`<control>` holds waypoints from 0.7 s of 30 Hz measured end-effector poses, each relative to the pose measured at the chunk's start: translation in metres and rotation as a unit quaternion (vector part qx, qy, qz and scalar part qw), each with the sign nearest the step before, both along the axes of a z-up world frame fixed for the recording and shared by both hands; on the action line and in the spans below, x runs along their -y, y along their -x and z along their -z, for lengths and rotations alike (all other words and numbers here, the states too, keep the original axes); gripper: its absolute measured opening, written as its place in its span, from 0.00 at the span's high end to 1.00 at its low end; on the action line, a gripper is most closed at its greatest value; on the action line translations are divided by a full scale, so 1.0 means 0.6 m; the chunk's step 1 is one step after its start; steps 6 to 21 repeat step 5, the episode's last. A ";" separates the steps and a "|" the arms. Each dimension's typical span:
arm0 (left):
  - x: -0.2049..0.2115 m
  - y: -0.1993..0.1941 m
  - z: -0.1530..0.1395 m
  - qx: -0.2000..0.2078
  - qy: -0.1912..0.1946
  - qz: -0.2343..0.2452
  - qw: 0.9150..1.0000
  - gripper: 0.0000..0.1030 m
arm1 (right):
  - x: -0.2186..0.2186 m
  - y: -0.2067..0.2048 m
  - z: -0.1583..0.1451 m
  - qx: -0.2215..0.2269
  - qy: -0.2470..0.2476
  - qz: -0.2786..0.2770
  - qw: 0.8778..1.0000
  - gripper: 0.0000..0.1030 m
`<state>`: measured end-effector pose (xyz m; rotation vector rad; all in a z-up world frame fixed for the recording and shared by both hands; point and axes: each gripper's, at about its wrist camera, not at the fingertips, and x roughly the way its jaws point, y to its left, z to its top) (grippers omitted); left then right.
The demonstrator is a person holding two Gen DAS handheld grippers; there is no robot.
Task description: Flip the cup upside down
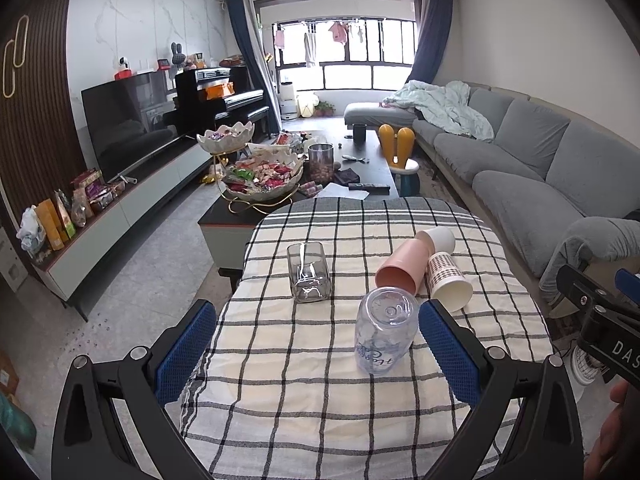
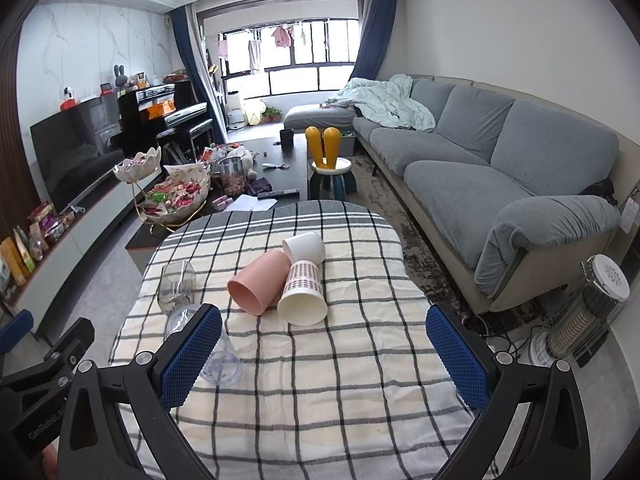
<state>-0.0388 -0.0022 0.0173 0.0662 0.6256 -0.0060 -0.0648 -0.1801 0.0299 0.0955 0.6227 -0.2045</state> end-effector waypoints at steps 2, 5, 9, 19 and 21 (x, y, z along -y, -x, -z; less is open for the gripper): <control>0.002 -0.001 0.001 -0.003 -0.001 -0.001 1.000 0.00 | -0.001 -0.002 -0.001 0.000 0.000 0.000 1.000 0.01; 0.001 -0.003 0.002 -0.008 0.000 0.000 1.000 0.00 | 0.000 -0.003 -0.002 -0.001 -0.001 0.001 1.000 0.01; 0.001 -0.003 0.002 -0.008 0.000 0.000 1.000 0.00 | 0.000 -0.003 -0.002 -0.001 -0.001 0.001 1.000 0.01; 0.001 -0.003 0.002 -0.008 0.000 0.000 1.000 0.00 | 0.000 -0.003 -0.002 -0.001 -0.001 0.001 1.000 0.01; 0.001 -0.003 0.002 -0.008 0.000 0.000 1.000 0.00 | 0.000 -0.003 -0.002 -0.001 -0.001 0.001 1.000 0.01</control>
